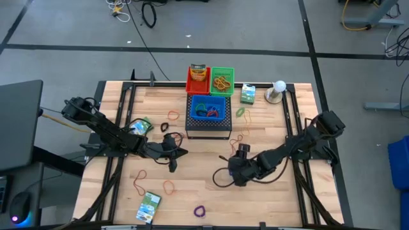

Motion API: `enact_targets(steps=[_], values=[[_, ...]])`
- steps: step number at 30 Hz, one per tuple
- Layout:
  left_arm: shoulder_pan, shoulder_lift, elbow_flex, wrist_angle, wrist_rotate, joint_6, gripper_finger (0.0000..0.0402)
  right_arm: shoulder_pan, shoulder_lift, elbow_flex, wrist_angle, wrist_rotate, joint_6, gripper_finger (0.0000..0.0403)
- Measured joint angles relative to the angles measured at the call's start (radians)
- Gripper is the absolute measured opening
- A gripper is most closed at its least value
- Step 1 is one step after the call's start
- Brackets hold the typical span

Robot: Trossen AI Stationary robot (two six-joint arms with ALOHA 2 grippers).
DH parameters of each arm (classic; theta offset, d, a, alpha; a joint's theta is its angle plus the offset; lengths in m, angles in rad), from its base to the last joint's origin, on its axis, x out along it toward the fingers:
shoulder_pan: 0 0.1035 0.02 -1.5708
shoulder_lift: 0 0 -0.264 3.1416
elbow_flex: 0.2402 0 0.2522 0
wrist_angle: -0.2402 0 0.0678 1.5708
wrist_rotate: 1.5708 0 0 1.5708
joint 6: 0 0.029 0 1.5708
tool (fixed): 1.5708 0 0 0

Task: Pick & Place Office Desk Supplies
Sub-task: Put the blue spring keychain into the blue bin on the shelf

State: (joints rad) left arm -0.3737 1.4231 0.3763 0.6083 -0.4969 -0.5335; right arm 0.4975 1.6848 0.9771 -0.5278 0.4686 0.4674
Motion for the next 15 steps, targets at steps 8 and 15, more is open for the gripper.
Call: enact_targets(steps=[8,15], values=[[0.000,0.000,0.000,-0.004,0.000,0.003,0.0010,0.003,-0.052,0.081,-0.006,0.090,0.005,0.0263],[0.000,0.000,0.000,-0.009,0.000,0.003,0.0010,-0.087,-0.076,0.263,-0.007,0.108,-0.116,0.0263]])
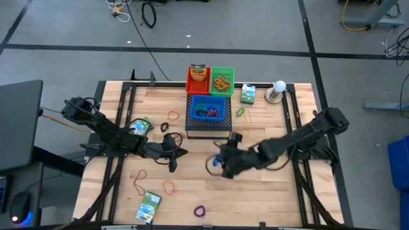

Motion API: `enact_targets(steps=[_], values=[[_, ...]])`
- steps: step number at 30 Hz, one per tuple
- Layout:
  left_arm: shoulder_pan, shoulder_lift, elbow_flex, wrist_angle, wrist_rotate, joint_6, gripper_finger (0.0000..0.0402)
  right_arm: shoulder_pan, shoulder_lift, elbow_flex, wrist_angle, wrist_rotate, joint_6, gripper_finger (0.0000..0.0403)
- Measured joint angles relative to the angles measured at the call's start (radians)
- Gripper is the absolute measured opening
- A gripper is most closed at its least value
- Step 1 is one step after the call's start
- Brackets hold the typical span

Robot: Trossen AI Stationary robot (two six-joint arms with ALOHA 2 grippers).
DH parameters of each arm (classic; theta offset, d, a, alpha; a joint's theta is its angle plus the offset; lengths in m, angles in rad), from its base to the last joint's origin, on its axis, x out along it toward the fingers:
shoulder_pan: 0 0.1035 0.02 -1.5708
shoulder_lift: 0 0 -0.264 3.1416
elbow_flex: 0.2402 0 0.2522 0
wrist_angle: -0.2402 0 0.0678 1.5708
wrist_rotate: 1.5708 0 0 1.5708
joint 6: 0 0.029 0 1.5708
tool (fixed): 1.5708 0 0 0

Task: Pick & Place Office Desk Supplies
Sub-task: Put the blue spring keychain into the blue bin on the shelf, then put the yellow crayon box into the red bin on the shelf

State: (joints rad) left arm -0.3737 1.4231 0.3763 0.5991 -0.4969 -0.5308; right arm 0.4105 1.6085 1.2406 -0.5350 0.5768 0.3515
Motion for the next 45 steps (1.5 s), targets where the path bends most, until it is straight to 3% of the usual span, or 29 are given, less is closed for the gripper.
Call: enact_targets(steps=[10,14,18,23,25,30,35,40,45], values=[[0.000,0.000,0.000,-0.001,0.000,0.006,0.0010,-0.340,0.003,0.310,0.013,0.074,-0.275,0.0263],[0.000,0.000,0.000,0.000,0.000,0.004,0.0010,-0.479,0.007,0.313,0.012,-0.048,-0.337,0.0255],[0.000,0.000,0.000,0.005,0.000,-0.003,0.0010,-0.561,0.008,0.298,-0.037,-0.174,-0.285,0.0197],[0.000,0.000,0.000,0.010,0.000,-0.005,0.0010,-0.601,0.008,0.298,-0.086,-0.286,-0.198,0.0050],[0.000,0.000,0.000,0.016,0.000,-0.010,0.0010,-0.606,0.008,0.298,-0.093,-0.319,-0.172,0.0014],[0.010,-0.069,0.000,0.060,-0.008,-0.083,0.0008,-0.613,0.008,0.298,-0.092,-0.358,-0.080,0.0007],[0.075,-0.241,0.017,0.040,-0.108,-0.124,0.0012,-0.610,0.008,0.298,-0.070,-0.358,-0.075,0.0006],[0.206,-0.382,0.135,-0.170,-0.131,-0.051,0.0042,-0.610,0.008,0.298,-0.026,-0.357,-0.068,0.0004],[0.299,-0.404,0.245,-0.362,-0.048,0.052,0.0069,-0.603,0.008,0.298,-0.014,-0.356,-0.068,0.0002]])
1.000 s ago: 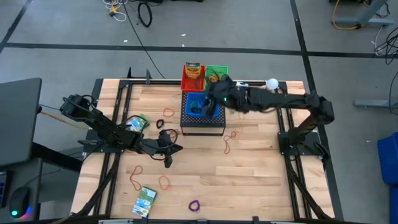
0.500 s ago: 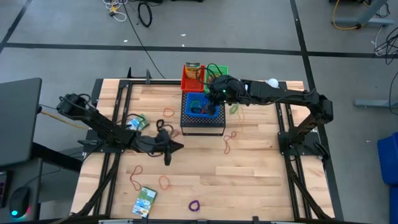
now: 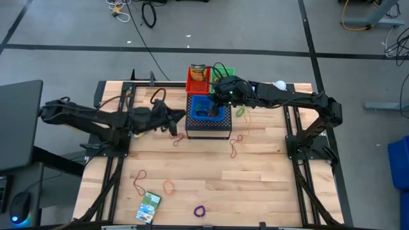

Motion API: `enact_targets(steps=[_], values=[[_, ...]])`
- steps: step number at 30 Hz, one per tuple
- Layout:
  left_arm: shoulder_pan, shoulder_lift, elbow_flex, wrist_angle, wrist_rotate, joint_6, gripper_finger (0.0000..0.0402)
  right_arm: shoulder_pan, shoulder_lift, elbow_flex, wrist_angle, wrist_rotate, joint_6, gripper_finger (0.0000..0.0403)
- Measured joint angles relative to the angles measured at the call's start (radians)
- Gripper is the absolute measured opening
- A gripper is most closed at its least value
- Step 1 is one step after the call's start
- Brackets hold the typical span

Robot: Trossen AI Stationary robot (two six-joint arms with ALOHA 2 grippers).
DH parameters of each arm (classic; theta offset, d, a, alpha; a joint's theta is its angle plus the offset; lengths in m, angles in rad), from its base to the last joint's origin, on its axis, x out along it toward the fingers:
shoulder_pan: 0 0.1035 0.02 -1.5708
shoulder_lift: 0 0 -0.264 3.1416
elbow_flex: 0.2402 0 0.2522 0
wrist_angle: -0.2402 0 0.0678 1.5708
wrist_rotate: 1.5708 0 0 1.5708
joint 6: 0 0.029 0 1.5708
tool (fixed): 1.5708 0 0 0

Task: Pick & Place Office Desk Supplies
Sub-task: Put the yellow crayon box into the red bin on the shelf

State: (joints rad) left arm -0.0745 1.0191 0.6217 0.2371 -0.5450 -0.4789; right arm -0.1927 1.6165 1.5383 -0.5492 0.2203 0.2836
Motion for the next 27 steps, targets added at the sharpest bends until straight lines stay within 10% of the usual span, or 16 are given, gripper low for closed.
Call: enact_targets(steps=[14,27], values=[[-0.099,-0.044,-0.160,0.205,0.153,0.195,0.0005,0.194,-0.124,-0.297,0.316,-0.063,0.014,0.0001],[-0.155,-0.077,-0.114,0.055,0.219,0.116,0.0006,0.467,-0.292,-0.535,0.426,0.274,0.161,0.0015]])
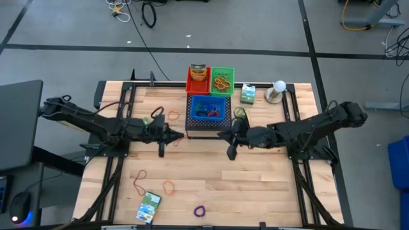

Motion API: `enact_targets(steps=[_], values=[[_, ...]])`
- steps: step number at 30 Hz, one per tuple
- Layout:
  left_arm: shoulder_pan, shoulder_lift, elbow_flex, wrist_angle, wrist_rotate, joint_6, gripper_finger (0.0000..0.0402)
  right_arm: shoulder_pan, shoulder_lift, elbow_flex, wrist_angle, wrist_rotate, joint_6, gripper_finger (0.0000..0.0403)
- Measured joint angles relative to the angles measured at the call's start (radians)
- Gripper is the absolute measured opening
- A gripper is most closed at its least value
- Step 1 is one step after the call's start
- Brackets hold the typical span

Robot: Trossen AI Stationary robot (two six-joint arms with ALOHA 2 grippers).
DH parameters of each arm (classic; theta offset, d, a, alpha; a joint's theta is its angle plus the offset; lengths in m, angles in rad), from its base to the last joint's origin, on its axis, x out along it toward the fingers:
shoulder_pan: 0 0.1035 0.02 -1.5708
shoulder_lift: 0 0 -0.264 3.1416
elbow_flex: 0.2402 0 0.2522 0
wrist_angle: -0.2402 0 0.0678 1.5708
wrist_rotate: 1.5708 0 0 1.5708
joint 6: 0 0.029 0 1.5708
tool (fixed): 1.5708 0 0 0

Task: Pick & Place Office Desk Supplies
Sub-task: Put the yellow crayon box into the red bin on the shelf

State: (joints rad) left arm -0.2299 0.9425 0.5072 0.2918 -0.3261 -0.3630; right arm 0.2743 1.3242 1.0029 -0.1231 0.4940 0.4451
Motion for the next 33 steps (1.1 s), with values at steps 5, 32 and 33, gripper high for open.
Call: enact_targets(steps=[5,32,33], values=[[-0.115,-0.042,0.001,-0.183,-0.007,-0.109,0.0005,0.062,-0.001,-0.043,0.001,0.008,0.090,0.0005],[-0.556,-0.024,0.274,-1.286,-0.131,-0.951,0.0006,0.089,0.003,-0.062,-0.031,0.115,0.107,0.0011],[-0.553,-0.024,0.280,-1.262,-0.108,-0.900,0.0006,0.086,0.003,-0.062,-0.031,0.115,0.105,0.0011]])
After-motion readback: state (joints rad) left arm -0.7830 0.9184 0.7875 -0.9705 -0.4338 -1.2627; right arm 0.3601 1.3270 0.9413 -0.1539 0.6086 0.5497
